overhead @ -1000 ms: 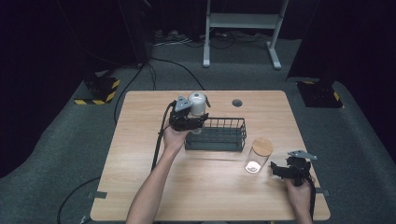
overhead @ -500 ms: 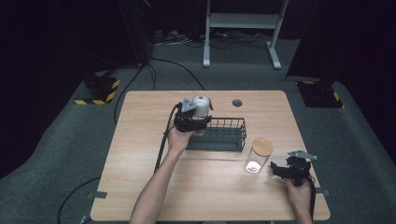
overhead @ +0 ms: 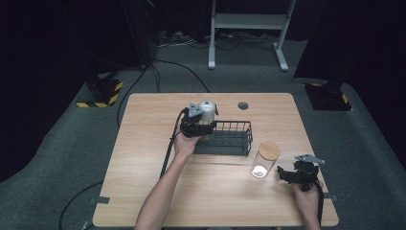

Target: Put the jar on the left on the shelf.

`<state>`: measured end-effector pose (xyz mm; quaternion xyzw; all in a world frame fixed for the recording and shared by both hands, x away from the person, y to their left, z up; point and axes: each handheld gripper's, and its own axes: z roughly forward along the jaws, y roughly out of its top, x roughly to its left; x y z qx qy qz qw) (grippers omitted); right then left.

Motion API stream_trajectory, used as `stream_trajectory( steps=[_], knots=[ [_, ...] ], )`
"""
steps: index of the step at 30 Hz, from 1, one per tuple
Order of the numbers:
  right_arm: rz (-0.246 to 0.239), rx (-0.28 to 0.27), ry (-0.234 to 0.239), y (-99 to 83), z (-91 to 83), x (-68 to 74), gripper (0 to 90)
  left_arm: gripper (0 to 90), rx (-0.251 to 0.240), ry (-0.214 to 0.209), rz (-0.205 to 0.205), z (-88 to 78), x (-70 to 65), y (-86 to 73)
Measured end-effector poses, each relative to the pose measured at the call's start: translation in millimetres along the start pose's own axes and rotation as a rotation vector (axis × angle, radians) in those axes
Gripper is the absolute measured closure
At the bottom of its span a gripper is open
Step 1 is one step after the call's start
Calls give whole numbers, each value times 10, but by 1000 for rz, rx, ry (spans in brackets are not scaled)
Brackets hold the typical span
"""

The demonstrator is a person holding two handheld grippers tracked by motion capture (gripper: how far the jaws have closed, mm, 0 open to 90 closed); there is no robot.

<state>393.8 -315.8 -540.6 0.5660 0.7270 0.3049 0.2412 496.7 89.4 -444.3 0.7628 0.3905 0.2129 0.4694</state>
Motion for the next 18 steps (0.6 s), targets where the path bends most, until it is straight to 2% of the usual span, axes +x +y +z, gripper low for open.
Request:
stream_trajectory(
  steps=[11,18],
  knots=[
    [-3,-1,1,-1,0,-1,35,299,7,3,0,29,-7,-52],
    [-5,-1,1,-1,0,0,33,294,3,12,32,-4,-52,-93]
  ],
)
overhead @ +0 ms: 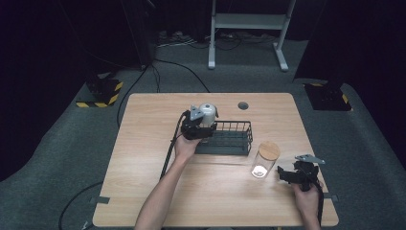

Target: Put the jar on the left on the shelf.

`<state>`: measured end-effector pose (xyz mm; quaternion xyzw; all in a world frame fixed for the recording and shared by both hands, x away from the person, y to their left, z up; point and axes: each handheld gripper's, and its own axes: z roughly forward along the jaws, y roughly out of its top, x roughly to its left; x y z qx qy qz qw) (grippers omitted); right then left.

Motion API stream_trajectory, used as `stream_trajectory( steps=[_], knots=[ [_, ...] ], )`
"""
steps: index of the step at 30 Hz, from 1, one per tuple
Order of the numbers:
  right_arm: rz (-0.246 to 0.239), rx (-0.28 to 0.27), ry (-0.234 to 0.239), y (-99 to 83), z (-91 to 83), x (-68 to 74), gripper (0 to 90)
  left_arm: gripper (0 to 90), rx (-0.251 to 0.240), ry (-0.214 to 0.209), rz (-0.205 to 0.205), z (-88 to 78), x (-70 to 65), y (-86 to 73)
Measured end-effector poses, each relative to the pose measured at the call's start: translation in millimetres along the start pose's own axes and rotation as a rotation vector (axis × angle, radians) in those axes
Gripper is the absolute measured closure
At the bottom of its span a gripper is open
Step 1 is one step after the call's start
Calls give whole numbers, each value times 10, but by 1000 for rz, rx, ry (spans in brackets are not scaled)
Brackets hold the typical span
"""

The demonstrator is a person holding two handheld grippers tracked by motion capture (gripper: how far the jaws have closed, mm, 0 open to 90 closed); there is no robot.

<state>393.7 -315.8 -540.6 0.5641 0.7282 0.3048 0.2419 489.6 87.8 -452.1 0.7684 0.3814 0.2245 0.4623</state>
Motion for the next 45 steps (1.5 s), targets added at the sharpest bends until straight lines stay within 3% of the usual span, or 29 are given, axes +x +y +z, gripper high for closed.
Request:
stream_trajectory(
  steps=[11,22,45],
  knots=[
    [0,0,0,0,0,0,33,266,-1,-11,-7,-29,-6,-16],
    [0,0,0,0,0,0,33,122,-23,-44,-30,-123,12,-9],
    [-1,0,0,0,0,1,33,101,-75,-32,-38,-485,30,-19]
  ],
)
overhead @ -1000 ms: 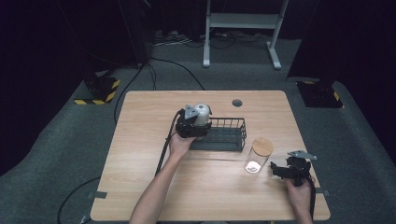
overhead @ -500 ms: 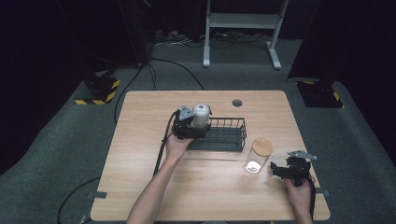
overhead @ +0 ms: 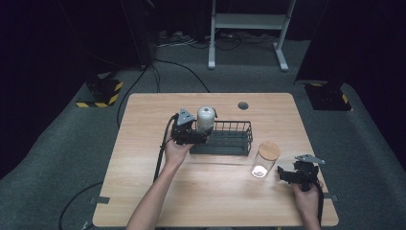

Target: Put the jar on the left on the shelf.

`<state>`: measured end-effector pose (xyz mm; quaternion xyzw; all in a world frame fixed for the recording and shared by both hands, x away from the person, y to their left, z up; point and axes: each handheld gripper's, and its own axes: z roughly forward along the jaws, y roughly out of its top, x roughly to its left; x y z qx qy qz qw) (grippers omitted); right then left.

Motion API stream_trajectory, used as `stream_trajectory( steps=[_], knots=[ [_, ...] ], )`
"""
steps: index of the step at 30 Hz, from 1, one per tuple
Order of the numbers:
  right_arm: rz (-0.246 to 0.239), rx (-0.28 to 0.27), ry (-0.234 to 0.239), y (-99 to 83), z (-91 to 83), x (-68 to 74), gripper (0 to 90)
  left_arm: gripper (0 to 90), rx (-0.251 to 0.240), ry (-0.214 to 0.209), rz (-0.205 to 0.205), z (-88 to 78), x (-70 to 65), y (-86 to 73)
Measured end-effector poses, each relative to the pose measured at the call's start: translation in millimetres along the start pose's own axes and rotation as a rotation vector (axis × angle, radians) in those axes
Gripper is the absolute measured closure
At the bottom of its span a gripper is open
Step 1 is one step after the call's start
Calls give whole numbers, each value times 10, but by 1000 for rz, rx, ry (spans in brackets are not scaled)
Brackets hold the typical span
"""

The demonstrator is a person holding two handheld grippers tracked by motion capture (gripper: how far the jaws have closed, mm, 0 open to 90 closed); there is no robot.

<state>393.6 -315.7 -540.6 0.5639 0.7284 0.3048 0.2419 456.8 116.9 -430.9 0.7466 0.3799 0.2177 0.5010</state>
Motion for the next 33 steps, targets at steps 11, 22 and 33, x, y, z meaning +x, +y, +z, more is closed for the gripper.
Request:
stream_trajectory(
  steps=[11,22,33],
  knots=[
    [0,0,0,0,0,0,32,102,-14,6,-25,-142,44,-41],
    [0,0,0,0,0,0,32,104,-23,4,-46,-282,61,-94],
    [0,0,0,0,0,1,32,104,-36,12,-58,-408,73,-133]
  ],
)
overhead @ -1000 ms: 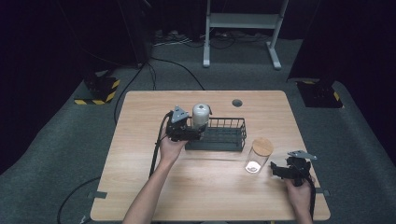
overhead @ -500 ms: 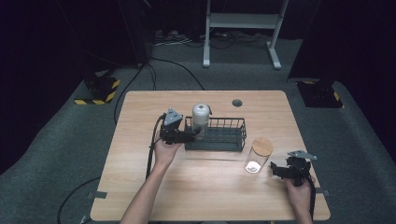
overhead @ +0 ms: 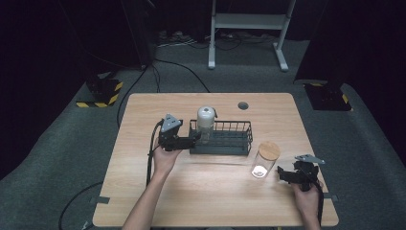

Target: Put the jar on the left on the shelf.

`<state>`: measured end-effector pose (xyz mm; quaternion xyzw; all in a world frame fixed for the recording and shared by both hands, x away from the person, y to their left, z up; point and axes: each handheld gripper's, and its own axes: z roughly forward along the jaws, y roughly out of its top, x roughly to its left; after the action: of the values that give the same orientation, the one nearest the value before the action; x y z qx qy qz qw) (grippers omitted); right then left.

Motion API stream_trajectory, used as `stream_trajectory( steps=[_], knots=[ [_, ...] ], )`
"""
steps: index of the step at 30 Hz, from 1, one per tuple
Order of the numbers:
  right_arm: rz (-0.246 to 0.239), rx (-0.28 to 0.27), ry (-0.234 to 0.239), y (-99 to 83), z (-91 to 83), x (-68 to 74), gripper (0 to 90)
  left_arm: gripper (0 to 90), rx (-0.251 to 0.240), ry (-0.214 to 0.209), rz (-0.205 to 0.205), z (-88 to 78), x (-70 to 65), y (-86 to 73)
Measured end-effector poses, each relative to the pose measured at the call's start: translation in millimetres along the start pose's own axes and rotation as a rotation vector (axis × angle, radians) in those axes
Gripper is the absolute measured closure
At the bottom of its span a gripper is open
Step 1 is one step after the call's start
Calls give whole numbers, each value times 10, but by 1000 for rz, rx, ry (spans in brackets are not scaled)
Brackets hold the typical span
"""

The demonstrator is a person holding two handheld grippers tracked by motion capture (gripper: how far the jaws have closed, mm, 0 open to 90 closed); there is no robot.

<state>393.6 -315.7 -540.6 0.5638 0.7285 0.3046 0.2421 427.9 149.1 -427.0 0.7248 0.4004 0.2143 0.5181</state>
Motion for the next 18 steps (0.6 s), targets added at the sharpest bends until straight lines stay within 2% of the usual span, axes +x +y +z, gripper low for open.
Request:
stream_trajectory(
  steps=[18],
  knots=[
    [-2,0,-1,0,0,0,32,108,7,8,-9,-146,-12,-78]
  ],
)
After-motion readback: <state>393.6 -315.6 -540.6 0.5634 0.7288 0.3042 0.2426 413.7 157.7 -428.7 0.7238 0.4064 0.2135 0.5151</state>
